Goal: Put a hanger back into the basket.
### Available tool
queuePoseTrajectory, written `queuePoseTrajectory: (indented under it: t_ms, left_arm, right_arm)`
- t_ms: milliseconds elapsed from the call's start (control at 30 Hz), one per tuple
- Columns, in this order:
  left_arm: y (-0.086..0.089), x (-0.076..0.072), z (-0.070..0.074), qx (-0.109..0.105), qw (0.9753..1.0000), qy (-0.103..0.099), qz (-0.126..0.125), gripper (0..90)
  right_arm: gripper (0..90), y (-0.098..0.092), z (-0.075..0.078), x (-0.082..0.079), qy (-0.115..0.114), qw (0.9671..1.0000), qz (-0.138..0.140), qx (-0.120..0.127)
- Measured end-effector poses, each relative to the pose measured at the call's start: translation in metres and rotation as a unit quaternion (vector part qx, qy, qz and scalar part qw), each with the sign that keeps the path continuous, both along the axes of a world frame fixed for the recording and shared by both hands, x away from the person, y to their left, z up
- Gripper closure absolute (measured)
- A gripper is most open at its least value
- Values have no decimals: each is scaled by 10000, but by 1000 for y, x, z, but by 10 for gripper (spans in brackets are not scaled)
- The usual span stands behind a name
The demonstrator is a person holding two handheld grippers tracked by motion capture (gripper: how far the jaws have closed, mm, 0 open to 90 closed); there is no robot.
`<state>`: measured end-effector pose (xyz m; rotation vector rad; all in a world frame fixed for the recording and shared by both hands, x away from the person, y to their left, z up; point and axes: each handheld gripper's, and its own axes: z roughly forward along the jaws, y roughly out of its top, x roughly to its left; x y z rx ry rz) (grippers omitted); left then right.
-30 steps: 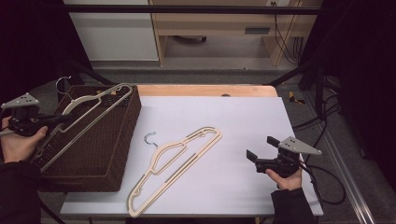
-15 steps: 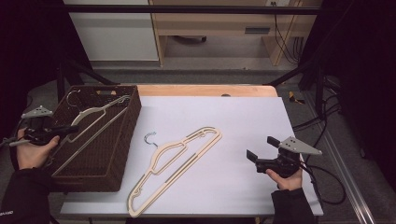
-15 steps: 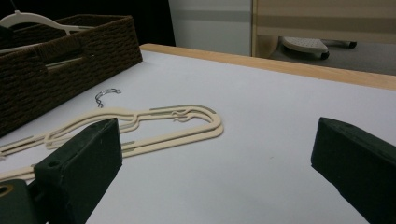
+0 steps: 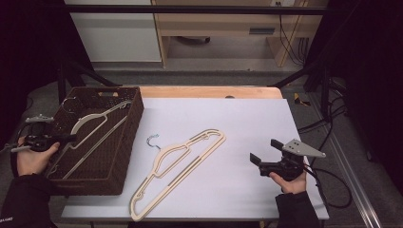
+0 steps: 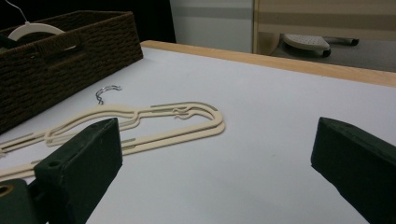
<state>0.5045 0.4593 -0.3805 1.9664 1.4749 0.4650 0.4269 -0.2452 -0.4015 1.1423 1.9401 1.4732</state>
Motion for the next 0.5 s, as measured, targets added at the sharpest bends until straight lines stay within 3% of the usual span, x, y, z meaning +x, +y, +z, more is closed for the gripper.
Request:
queuePoseTrajectory:
  t_ms: [100, 233, 267, 500]
  left_arm:
    - [3, 1, -5, 21, 9996, 81, 282, 749]
    - [4, 3, -7, 64, 9987, 240, 456, 673]
    - [4, 6, -10, 184, 9976, 358, 560, 645]
    - [7, 9, -14, 251, 9954, 588, 718, 504]
  right_arm:
    - [23, 1, -1, 1, -1, 10000, -8, -8]
    - [23, 1, -1, 1, 6, 10000, 4, 0]
    - [24, 1, -1, 0, 11, 10000, 9, -1]
    - [24, 1, -1, 1, 1, 10000, 7, 1]
